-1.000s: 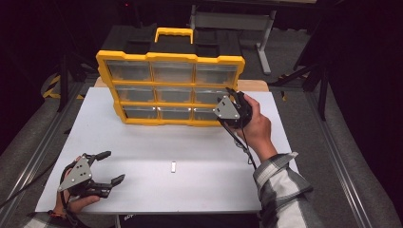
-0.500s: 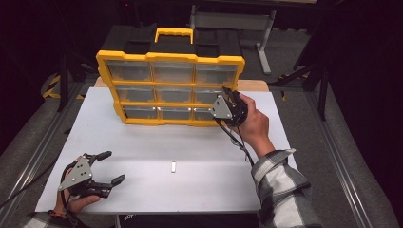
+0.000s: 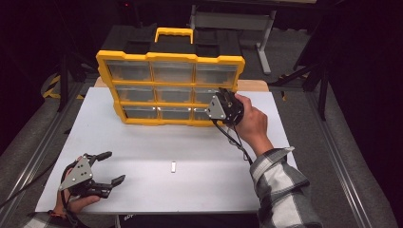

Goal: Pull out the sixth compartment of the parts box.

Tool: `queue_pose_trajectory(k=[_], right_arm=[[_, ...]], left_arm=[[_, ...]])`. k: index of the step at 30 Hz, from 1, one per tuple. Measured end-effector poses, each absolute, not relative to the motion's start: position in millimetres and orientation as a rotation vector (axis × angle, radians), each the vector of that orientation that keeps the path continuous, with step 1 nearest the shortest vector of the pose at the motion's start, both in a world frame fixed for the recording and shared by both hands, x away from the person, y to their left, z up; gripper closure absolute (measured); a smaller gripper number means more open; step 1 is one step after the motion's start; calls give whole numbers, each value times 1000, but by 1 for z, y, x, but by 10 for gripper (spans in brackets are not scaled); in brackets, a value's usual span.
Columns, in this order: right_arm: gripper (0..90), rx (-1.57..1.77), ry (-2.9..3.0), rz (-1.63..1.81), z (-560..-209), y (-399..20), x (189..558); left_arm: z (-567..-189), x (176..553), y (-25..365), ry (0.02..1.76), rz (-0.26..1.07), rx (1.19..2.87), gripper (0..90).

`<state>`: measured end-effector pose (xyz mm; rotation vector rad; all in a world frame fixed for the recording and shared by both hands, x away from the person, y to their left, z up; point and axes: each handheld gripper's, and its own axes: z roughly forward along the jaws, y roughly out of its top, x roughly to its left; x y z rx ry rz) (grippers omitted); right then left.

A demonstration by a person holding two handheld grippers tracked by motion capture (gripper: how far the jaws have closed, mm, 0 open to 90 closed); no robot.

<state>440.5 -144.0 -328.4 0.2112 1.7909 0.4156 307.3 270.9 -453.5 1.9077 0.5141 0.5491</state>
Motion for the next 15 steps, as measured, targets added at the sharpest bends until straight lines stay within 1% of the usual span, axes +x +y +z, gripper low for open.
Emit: queue_pose_trajectory(k=[1,4,5,8,9,11,15], right_arm=[[755,198,1791,391,-329,-143,440],[731,179,1801,379,-329,-141,440],[702,177,1799,365,-330,-140,440],[661,158,1780,293,-334,-138,442],[661,139,1775,275,-335,-137,442],[696,124,1765,254,-335,-137,442],[699,56,1744,138,-339,-133,442]], left_arm=[[-453,307,271,513,547,1908,118],[-454,308,271,513,547,1911,118],[-454,308,271,514,546,1911,118],[-454,307,271,512,547,1911,118],[-454,307,271,512,547,1911,118],[-454,307,272,515,547,1910,119],[-454,307,271,513,544,1914,119]])
